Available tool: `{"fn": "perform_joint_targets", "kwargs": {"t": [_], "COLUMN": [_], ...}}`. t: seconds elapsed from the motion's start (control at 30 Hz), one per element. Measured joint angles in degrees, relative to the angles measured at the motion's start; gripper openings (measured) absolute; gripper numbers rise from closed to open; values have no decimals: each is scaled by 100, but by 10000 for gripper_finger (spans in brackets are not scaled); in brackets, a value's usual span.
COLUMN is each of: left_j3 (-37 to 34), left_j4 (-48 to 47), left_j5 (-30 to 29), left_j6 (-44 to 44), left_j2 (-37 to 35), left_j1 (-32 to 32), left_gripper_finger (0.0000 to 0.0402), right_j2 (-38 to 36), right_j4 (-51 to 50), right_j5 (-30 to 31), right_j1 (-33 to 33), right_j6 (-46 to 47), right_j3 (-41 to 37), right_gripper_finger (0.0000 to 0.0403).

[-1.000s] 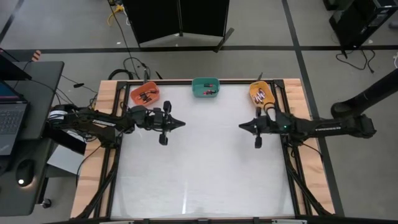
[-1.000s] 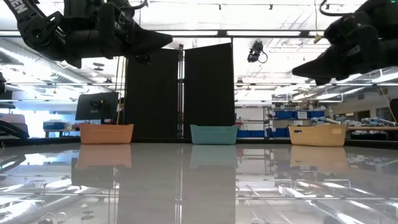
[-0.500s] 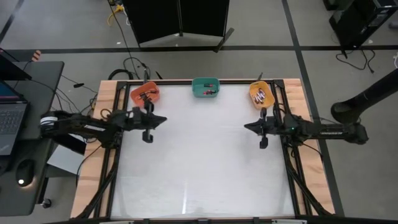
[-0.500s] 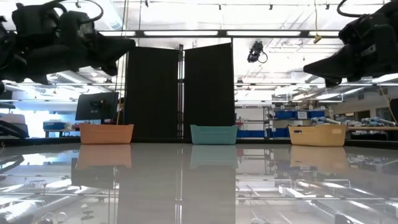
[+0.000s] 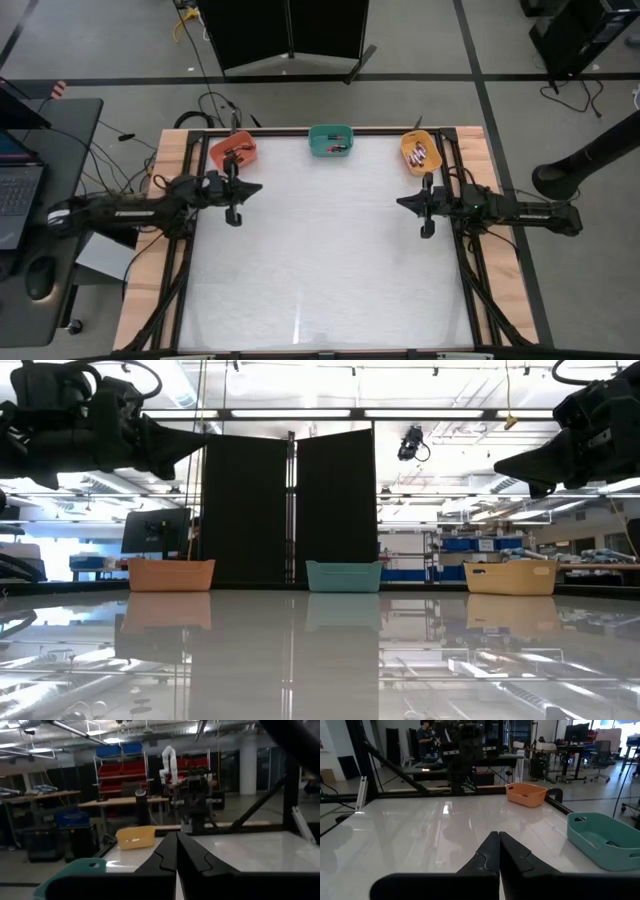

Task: Sort batteries
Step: Return to Home Position

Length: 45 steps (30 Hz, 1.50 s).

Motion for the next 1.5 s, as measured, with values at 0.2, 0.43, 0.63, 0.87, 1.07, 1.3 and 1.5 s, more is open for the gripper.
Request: {"fn": "perform_joint_targets", "kwargs": {"t": [0.2,0.43,0.63,0.87,1.07,1.3,1.5], "left_j3": [0,0,9,2,2,0,0], "left_j4": [-1660,-3768,-4693,-4781,-4780,-4812,-4986], "left_j5": [-174,-220,-172,-47,-178,-291,-291], "left_j6": [265,290,217,40,-12,-91,-94], "left_j2": [-1513,-3773,-4166,-4274,-4272,-4272,-4272], "left_j1": [47,45,32,21,21,21,21], "left_gripper_finger": [9,9,10,10,10,10,10], "right_j2": [4,5,-3,-17,2,2,3], "right_j4": [0,-1,10,16,8,33,33], "right_j5": [-2,-2,0,45,82,221,223], "right_j1": [0,0,0,-65,-253,-475,-634], "right_j6": [1,18,14,-70,-7,-16,-16], "right_j3": [0,0,2,7,7,7,7], "right_gripper_finger": [7,7,7,7,8,11,15]}}
